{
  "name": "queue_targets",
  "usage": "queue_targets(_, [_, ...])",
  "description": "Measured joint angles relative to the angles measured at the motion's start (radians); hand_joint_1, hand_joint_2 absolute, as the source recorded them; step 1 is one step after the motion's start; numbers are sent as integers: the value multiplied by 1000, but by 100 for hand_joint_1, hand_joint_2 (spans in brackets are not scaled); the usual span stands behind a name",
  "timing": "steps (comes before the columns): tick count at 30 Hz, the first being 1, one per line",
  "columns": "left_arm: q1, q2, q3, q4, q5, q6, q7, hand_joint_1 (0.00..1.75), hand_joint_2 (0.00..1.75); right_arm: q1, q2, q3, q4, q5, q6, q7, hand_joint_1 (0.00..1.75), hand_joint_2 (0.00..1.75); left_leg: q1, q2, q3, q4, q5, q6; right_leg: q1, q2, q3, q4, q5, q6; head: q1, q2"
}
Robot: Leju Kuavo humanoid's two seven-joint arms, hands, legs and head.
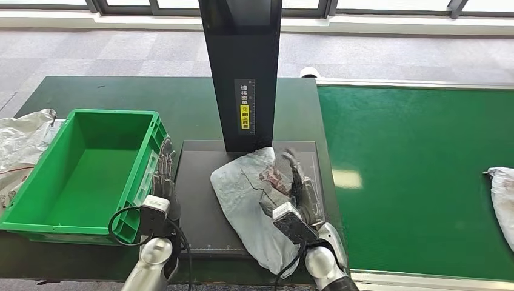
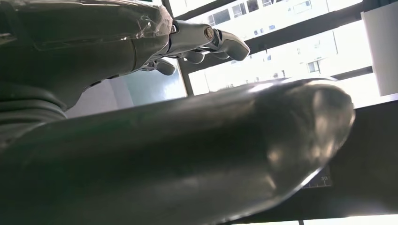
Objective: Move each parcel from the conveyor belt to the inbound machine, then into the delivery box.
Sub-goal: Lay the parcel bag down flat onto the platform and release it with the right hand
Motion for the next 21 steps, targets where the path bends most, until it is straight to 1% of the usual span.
queue_targets(2, [2,7,0,-5,0,-21,6,0,0,60,-30,-7,-116,-17,20,6,0,175,0,0,0,0,0,0,0,0,0,0,0,0,0,0])
queue_targets(6, [6,21,0,-17,-10,-42,13,0,0,164,-76,-26,-330,-41,56,20,0,0,0,0,-1,0,-1,0,0,0,-1,0,0,0,0,0])
queue_targets(8, [10,25,0,-25,-26,-46,13,0,0,196,-89,-36,-400,-61,69,18,0,0,0,1,-1,0,-1,0,0,0,-1,0,0,0,0,0])
queue_targets(13, [50,35,0,-71,-118,-29,28,0,0,273,-105,-102,-551,-190,124,-22,0,0,0,1,-1,0,-1,0,0,0,-1,0,0,0,0,0])
queue_targets(15, [59,36,0,-82,-135,-24,36,0,0,285,-107,-120,-577,-202,134,-29,0,0,0,1,-1,0,-1,0,0,0,-1,0,0,0,0,0])
queue_targets(19, [61,37,0,-84,-139,-23,38,0,0,288,-107,-123,-582,-204,135,-31,0,0,0,1,-1,0,-1,0,0,0,-1,0,0,0,0,0])
queue_targets(20, [65,37,0,-92,-154,-15,47,0,0,293,-107,-134,-596,-210,140,-37,0,0,0,1,-1,0,-1,0,0,0,-1,0,0,0,0,0])
queue_targets(21, [72,37,-2,-107,-203,-3,80,0,0,301,-107,-157,-629,-225,143,-48,0,0,0,1,0,0,-1,0,0,0,-1,0,0,0,0,0])
